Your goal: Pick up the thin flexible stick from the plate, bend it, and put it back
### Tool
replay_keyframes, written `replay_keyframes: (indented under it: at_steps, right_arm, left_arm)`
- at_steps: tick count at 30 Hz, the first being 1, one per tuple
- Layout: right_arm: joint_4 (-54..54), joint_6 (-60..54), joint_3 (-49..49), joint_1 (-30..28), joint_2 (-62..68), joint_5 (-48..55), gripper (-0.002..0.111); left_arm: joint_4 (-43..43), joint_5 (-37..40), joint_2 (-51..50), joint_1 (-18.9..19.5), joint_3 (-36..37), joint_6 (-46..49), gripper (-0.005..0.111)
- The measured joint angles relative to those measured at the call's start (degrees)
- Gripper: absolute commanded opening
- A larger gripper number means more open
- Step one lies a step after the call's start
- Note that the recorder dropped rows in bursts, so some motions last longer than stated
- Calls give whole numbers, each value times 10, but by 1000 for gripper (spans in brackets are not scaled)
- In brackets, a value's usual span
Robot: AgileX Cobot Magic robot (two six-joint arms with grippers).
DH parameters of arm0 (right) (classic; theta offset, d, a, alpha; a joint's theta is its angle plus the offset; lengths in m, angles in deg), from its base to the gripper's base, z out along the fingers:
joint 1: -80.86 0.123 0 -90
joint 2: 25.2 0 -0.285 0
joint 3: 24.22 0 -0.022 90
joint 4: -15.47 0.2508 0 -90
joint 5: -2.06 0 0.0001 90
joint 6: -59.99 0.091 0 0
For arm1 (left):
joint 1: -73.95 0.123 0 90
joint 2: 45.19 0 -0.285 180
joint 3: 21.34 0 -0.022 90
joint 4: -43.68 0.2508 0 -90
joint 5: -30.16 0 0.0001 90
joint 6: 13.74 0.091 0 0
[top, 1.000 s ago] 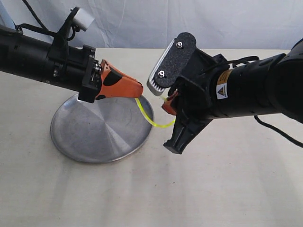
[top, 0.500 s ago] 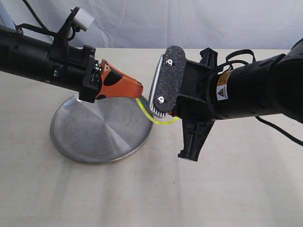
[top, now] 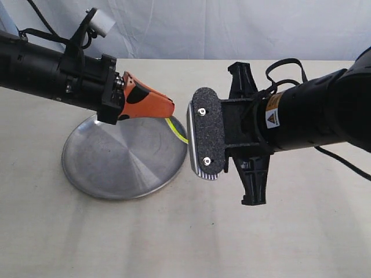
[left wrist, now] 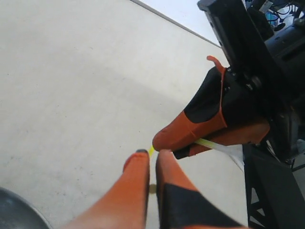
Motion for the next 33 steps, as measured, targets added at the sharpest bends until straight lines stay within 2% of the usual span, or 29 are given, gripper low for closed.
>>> replay_keyframes:
  at_steps: [11,22,33]
  right_arm:
    - [-1,-23,0,0,0,-33,-1]
    - [-42,-53,1,65,50,-82,-1]
    - [-59,-53,5,70,60,-157,-1]
  left_arm:
    - [-9,2,0,0,0,0,0]
    - [-16,12,0,0,0,-7,0]
    - [-16,9,0,0,-4,-26,0]
